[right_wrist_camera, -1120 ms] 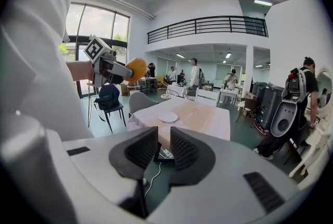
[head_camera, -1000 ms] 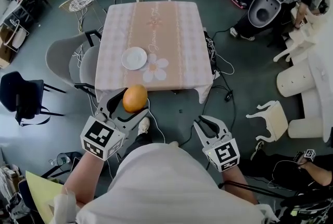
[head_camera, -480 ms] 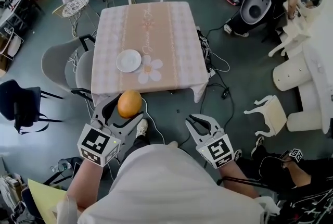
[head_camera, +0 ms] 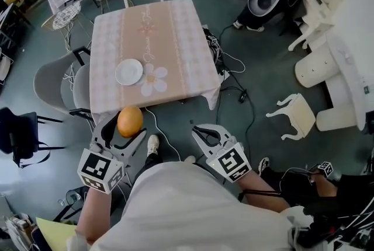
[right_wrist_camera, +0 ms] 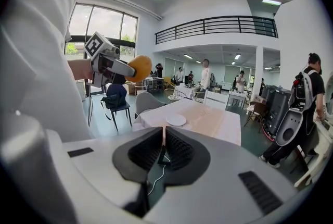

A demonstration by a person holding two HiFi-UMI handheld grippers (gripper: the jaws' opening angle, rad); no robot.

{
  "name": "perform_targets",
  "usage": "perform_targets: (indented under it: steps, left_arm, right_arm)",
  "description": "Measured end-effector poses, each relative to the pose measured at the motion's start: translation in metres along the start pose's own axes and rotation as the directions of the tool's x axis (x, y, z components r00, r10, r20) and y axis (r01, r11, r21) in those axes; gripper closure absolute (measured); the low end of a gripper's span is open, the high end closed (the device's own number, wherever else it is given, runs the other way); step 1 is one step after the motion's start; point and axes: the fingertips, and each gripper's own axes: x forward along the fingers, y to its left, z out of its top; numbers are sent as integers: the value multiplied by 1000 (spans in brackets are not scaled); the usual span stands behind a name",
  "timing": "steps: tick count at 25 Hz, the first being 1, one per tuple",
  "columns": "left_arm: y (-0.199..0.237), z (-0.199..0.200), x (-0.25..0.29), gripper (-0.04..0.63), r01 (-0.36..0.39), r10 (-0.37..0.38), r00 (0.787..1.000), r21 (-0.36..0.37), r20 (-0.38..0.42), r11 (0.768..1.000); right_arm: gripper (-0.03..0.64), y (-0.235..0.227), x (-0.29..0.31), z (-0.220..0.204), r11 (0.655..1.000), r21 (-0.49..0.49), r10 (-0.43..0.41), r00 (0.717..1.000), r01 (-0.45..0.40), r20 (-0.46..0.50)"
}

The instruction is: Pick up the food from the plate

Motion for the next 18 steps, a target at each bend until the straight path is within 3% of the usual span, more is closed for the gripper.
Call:
perform_targets:
  steps: [18]
  left_arm:
    - [30, -7, 10, 242, 7, -7, 1000, -1, -28, 1000]
  right_arm:
    - [600, -2, 28, 8, 1000, -6, 4, 1000, -4, -28]
